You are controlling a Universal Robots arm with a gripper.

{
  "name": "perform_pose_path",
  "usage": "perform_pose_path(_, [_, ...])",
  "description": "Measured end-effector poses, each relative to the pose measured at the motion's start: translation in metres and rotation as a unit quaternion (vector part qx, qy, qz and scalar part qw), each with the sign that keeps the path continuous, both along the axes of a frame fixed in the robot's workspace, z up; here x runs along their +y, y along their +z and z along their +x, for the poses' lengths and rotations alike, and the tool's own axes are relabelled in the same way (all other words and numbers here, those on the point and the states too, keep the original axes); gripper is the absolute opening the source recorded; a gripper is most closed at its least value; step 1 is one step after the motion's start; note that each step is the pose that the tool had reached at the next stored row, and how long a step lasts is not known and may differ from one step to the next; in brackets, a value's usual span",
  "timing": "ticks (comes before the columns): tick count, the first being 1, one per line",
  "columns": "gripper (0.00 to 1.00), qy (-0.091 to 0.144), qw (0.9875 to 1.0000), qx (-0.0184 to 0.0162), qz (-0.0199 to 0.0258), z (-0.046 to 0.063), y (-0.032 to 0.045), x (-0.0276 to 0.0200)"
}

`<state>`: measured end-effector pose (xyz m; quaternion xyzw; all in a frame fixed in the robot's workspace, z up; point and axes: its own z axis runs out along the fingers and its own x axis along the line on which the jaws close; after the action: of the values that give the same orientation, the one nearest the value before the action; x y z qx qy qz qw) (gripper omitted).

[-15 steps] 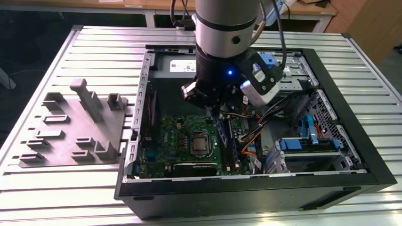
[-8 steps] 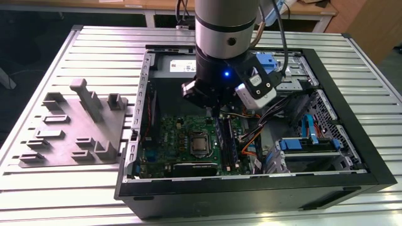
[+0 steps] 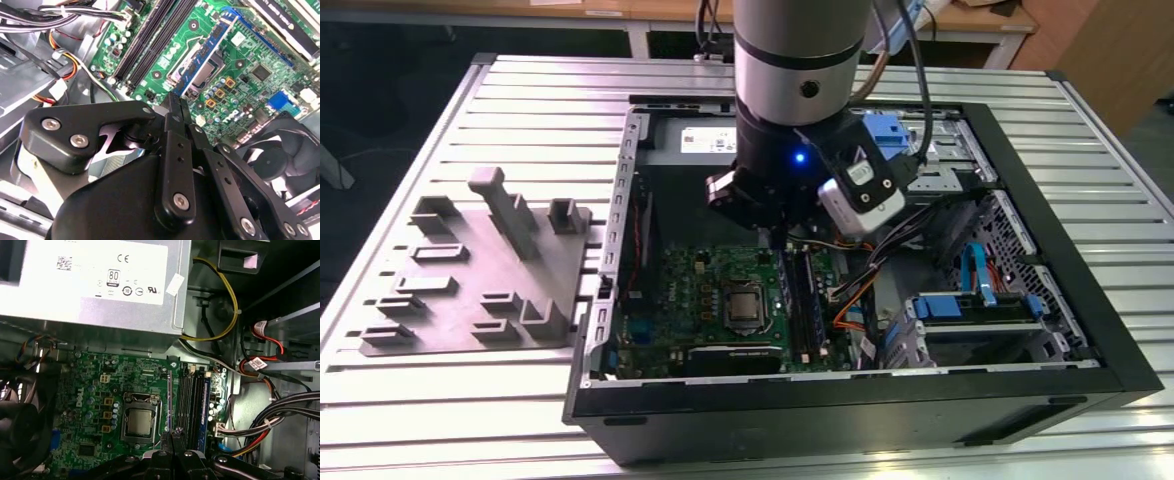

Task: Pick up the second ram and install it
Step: 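Insert the second ram into the second slot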

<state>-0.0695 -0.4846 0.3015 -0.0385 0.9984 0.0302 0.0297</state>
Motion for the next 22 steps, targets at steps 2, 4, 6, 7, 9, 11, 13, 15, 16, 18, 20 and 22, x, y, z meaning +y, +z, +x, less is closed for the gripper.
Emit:
perform_pose_path(2, [0.12,-0.012,0.9999,0.0001,-0.0002,0.0,-0.0008,-0.0001])
perform_pose_path(4, [0.12,-0.018,0.9998,0.0001,0.0001,0.0,-0.0019,0.0])
perform_pose_path(6, [0.12,-0.021,0.9998,0.0001,0.0004,0.0,-0.0041,0.0])
perform_pose_path(7, [0.12,-0.022,0.9998,0.0001,0.001,0.001,-0.0055,0.0])
perform_pose_path(9, [0.12,-0.024,0.9997,0.0001,0.003,0.003,-0.008,0.0])
perform_pose_path(11, [0.12,-0.027,0.9996,0.0002,0.0043,0.006,-0.01,-0.0001])
perform_pose_path(13, [0.12,-0.028,0.9996,0.0002,0.0057,0.009,-0.0118,-0.0001])
perform_pose_path(15, [0.12,-0.029,0.9996,0.0002,0.0072,0.013,-0.0135,0.0])
perform_pose_path(16, [0.12,-0.029,0.9995,0.0003,0.0078,0.015,-0.0145,0.0])
perform_pose_path(18, [0.12,-0.03,0.9995,0.0003,0.0096,0.019,-0.0175,0.0])
perform_pose_path(20, [0.12,-0.032,0.9994,0.0004,0.0104,0.02,-0.0208,0.0])
perform_pose_path(22, [0.12,-0.034,0.9994,0.0003,0.0106,0.021,-0.0239,0.0])
